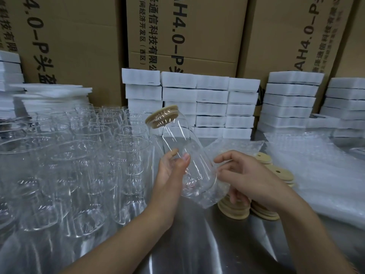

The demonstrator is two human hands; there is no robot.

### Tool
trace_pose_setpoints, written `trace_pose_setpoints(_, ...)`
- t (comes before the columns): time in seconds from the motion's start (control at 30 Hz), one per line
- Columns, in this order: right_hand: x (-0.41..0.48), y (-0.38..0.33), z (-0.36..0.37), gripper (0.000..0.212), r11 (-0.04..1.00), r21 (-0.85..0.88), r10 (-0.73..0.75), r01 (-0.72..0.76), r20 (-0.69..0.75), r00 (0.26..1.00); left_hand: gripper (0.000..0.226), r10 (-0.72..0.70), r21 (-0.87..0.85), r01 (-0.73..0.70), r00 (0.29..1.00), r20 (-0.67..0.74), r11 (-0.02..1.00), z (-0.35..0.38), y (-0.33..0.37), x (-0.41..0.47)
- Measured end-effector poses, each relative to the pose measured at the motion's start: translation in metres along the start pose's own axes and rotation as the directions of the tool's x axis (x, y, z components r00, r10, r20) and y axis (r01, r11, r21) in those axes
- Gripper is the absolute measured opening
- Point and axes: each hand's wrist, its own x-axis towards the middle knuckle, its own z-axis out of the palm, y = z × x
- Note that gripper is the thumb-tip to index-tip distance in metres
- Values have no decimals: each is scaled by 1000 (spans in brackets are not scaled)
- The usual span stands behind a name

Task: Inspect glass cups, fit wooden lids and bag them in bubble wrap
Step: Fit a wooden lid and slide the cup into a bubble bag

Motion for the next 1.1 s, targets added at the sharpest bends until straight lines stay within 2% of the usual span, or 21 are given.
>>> trace_pose_setpoints(0.1,0,-2,-1,17,1000,-11,9,-9,30,999,67,-11,-84,11,1000,-2,996,-1,-2,3)
trace_pose_setpoints(0.23,0,-2,1,19,1000,9,18,-18,30,999,50,-38,-122,40,999,21,992,-1,-2,5)
trace_pose_setpoints(0.4,-1,0,2,25,998,60,3,0,-48,999,52,-27,-118,30,999,31,993,0,-2,3)
trace_pose_setpoints(0.6,2,-1,4,12,998,60,3,1,-70,998,49,-21,-131,28,998,55,991,0,-1,3)
trace_pose_setpoints(0.7,3,0,8,14,999,32,-12,16,-124,992,46,-30,-143,37,998,52,989,0,-1,3)
trace_pose_setpoints(0.83,3,2,9,32,999,-24,-45,42,-152,987,55,-22,-137,29,998,53,990,1,0,1)
trace_pose_setpoints(0.97,3,0,6,32,991,-35,-132,127,-185,974,71,61,-22,-60,997,49,998,-1,3,-1)
trace_pose_setpoints(1.03,2,-2,7,35,987,-18,-160,159,-145,976,77,113,62,-118,991,69,991,-1,4,-4)
trace_pose_setpoints(1.1,1,-1,9,41,987,-74,-145,140,-64,987,86,129,145,-138,989,74,980,-1,3,-6)
